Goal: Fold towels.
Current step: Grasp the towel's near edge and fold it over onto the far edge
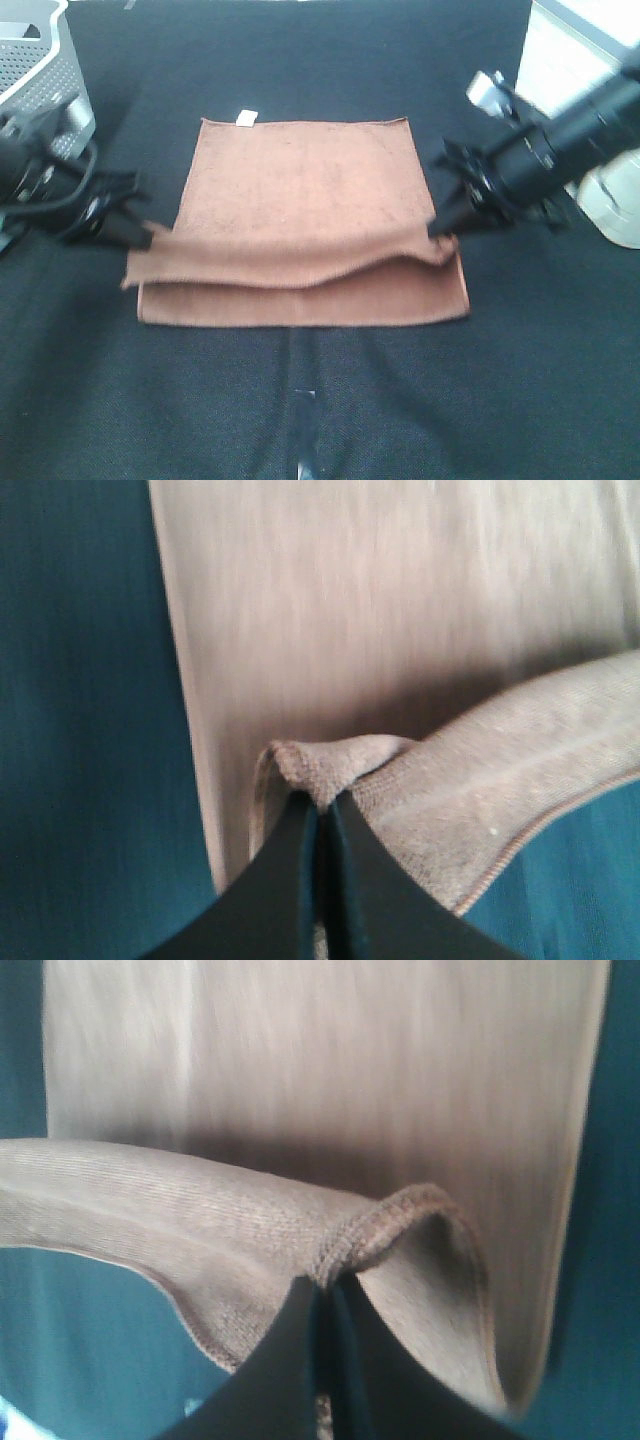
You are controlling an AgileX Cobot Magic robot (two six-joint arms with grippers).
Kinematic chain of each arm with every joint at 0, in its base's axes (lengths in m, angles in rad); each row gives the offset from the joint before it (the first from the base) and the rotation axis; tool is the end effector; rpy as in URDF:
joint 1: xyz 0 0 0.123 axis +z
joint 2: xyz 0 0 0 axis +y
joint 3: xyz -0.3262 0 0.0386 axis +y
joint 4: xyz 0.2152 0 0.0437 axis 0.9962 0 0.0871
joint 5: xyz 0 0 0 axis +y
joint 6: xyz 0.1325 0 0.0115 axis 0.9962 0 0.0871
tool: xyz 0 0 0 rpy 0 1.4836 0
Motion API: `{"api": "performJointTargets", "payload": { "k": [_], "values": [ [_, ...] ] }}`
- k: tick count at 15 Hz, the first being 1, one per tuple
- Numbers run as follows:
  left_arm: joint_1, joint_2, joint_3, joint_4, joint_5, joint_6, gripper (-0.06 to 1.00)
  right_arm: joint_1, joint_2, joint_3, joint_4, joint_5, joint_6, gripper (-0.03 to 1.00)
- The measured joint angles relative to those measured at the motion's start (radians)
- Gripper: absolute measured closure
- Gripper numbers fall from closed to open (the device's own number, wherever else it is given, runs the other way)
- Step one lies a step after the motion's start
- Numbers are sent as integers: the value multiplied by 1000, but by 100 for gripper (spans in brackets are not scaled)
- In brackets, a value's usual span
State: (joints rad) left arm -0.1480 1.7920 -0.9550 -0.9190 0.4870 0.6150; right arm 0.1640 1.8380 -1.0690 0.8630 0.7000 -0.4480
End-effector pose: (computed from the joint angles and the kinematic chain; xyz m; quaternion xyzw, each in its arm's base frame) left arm 0.3349 -0.1000 0.1945 0.0024 0.9513 -0.2280 0.2074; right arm 0.3368 0.1218 0.2018 0.0070 0.9506 0.2833 0.1271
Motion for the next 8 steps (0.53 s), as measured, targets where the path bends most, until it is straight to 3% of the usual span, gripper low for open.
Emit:
{"api": "performJointTargets", "payload": {
  "k": [3, 4, 8],
  "values": [
    [0, 97, -184, 28, -41, 0, 94, 0, 167, -279, -71, 27, 69, 94],
    [0, 97, -184, 28, -41, 0, 94, 0, 167, -279, -71, 27, 69, 94],
    [3, 265, -448, 50, -83, -6, 94, 0, 349, -603, -201, 43, 153, 94]
  ]
}}
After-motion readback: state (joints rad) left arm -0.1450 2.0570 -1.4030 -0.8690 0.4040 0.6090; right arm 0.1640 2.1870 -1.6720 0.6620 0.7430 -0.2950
